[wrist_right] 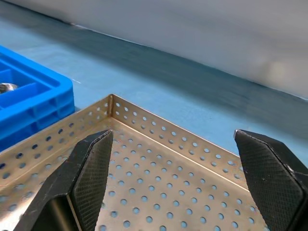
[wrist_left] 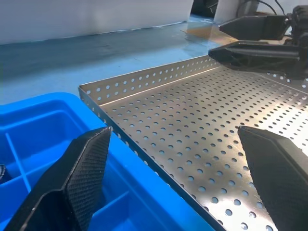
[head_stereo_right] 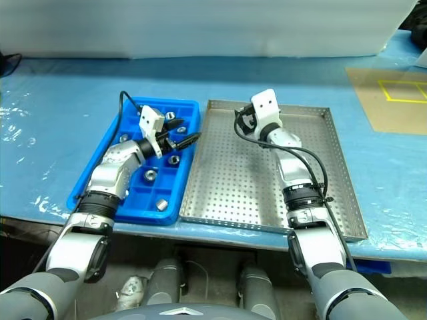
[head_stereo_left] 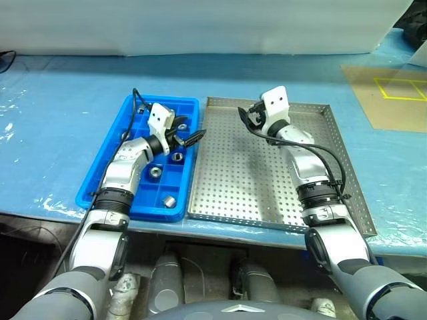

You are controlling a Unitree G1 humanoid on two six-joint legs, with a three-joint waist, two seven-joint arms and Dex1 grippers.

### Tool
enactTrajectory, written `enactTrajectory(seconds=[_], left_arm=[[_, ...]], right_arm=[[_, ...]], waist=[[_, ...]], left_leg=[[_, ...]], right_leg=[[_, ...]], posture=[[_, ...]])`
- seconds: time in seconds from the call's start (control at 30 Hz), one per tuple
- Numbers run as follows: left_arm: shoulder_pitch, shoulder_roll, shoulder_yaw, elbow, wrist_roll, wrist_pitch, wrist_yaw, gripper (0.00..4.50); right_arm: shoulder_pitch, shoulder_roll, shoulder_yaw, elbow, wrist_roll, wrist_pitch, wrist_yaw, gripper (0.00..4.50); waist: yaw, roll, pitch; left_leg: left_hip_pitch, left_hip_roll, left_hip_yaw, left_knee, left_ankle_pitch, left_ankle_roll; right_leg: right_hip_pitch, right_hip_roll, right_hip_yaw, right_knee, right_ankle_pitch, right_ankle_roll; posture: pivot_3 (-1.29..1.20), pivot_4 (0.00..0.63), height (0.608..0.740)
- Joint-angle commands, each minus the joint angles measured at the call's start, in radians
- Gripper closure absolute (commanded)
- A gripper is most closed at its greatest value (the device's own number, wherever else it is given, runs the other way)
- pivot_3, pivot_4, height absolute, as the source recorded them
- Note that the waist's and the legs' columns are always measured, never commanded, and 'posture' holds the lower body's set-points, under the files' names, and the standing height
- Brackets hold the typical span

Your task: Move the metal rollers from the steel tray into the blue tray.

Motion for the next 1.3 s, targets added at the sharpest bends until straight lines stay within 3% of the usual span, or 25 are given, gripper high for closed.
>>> enactTrajectory(seconds=[0.03, 0.33, 0.43, 0.63, 0.73, 0.93, 1.17, 1.3], left_arm=[[-0.045, -0.017, 0.042, 0.014, 0.013, -0.050, 0.080, 0.00], [-0.070, -0.055, 0.102, 0.038, -0.010, -0.066, 0.169, 0.00], [-0.133, -0.109, 0.234, 0.041, -0.115, 0.029, 0.355, 0.00], [-0.262, -0.208, 0.394, 0.077, -0.243, 0.083, 0.602, 0.00], [-0.283, -0.266, 0.402, 0.032, -0.278, 0.040, 0.600, 0.00], [-0.227, -0.334, 0.324, -0.134, -0.289, 0.017, 0.540, 0.00], [-0.201, -0.374, 0.318, -0.212, -0.407, 0.166, 0.544, 0.00], [-0.210, -0.391, 0.307, -0.243, -0.450, 0.204, 0.529, 0.00]], right_arm=[[-0.047, -0.017, -0.019, 0.032, -0.040, -0.050, -0.088, 0.36], [-0.047, -0.026, -0.079, 0.035, -0.049, -0.056, -0.244, 0.36], [-0.026, -0.035, -0.097, 0.000, -0.099, -0.069, -0.371, 0.36], [-0.036, -0.103, 0.038, -0.033, -0.416, -0.191, -0.681, 0.36], [-0.061, -0.115, 0.102, -0.031, -0.521, -0.253, -0.765, 0.36], [-0.065, -0.090, 0.140, -0.038, -0.560, -0.296, -0.797, 0.36], [-0.016, 0.047, -0.003, -0.113, -0.358, -0.153, -0.731, 0.36], [-0.013, 0.069, -0.037, -0.223, -0.331, -0.095, -0.708, 0.36]], waist=[[0.000, 0.000, 0.000], [0.000, 0.000, 0.000], [0.000, -0.001, 0.000], [0.000, -0.001, 0.001], [-0.003, -0.001, 0.001], [-0.024, -0.005, 0.004], [-0.045, -0.005, 0.004], [-0.054, -0.005, 0.004]], left_leg=[[0.000, 0.000, 0.000, 0.000, 0.000, 0.000], [0.000, -0.001, 0.000, 0.000, 0.000, 0.001], [0.000, -0.001, 0.000, 0.000, -0.001, 0.001], [-0.002, -0.004, 0.000, 0.001, -0.001, 0.001], [-0.002, -0.004, 0.000, 0.002, -0.001, 0.001], [-0.003, -0.004, -0.001, 0.003, -0.002, 0.003], [-0.004, -0.004, 0.000, 0.008, -0.004, 0.007], [-0.005, -0.004, 0.001, 0.010, -0.005, 0.008]], right_leg=[[0.000, 0.000, 0.000, 0.000, 0.000, 0.000], [0.000, 0.000, 0.000, 0.000, 0.001, 0.001], [0.000, 0.000, 0.000, 0.000, 0.001, 0.002], [0.000, -0.001, 0.001, -0.001, 0.003, 0.005], [0.000, -0.001, 0.002, -0.001, 0.003, 0.006], [0.000, -0.001, 0.002, -0.002, 0.004, 0.007], [0.000, -0.001, 0.004, -0.001, 0.005, 0.008], [0.000, -0.002, 0.006, -0.002, 0.006, 0.010]], posture=[[-0.05, 0.150, 0.740], [-0.05, 0.150, 0.740], [-0.05, 0.150, 0.740], [-0.05, 0.150, 0.740], [-0.06, 0.150, 0.740], [-0.14, 0.150, 0.740], [-0.19, 0.150, 0.740], [-0.23, 0.150, 0.740]])
